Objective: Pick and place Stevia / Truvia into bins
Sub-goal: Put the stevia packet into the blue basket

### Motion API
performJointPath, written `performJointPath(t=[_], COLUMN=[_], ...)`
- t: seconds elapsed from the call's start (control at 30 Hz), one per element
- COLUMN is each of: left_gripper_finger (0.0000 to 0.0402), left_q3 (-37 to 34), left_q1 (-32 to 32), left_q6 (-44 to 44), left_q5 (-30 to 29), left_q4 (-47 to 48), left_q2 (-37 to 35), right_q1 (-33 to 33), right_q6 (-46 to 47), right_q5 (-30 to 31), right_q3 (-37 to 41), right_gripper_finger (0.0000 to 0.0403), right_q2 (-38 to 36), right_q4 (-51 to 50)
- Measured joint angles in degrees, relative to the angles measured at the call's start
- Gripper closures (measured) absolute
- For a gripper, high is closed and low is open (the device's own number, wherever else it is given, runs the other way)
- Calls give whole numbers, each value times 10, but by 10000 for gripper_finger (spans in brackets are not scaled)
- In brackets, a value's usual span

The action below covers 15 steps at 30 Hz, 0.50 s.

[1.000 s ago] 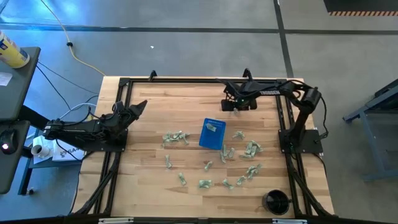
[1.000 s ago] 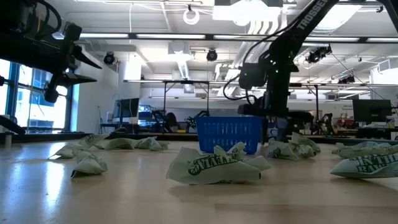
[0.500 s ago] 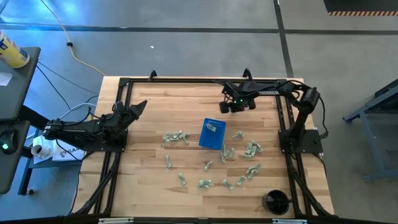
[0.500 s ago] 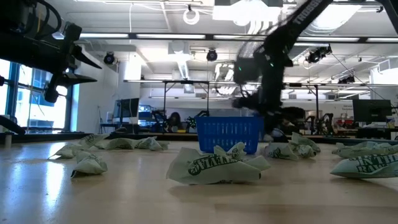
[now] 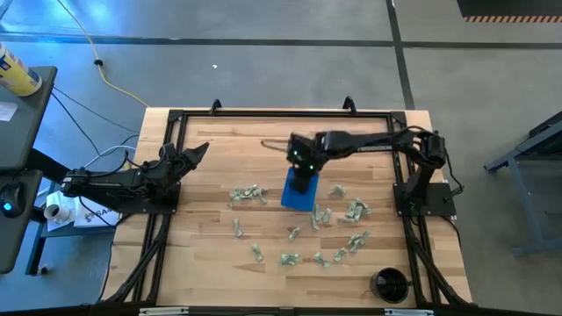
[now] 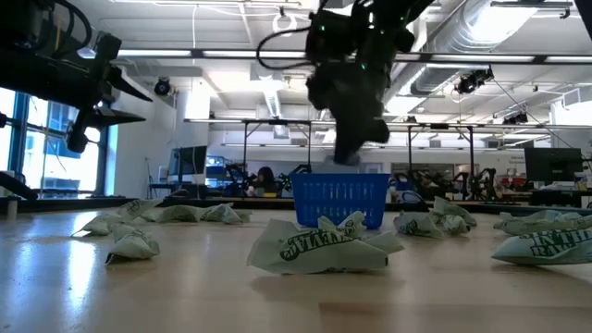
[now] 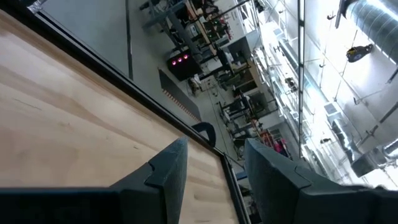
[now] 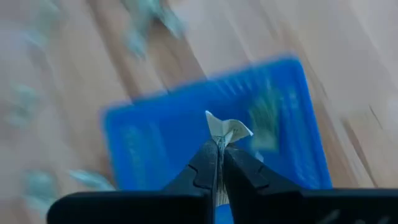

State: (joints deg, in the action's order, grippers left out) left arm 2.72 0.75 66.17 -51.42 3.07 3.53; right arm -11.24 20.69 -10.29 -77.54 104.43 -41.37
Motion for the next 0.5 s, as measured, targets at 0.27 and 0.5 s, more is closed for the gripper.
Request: performJointPath(t=[0.27,0.5], left_gripper_finger=[206,206], left_q3=[0,0], left_q1=[0,0], left_q6=[20,45], left_q5=[-15,11], left_q4=[-1,-2], left_q2=[0,0], right_q1=[34,46], right_q6=[52,48], right_q5=[108,167], right_q3=[5,-17], right_gripper_finger=[247,140], right_q2=[0,-10], right_q4=[-17,-138])
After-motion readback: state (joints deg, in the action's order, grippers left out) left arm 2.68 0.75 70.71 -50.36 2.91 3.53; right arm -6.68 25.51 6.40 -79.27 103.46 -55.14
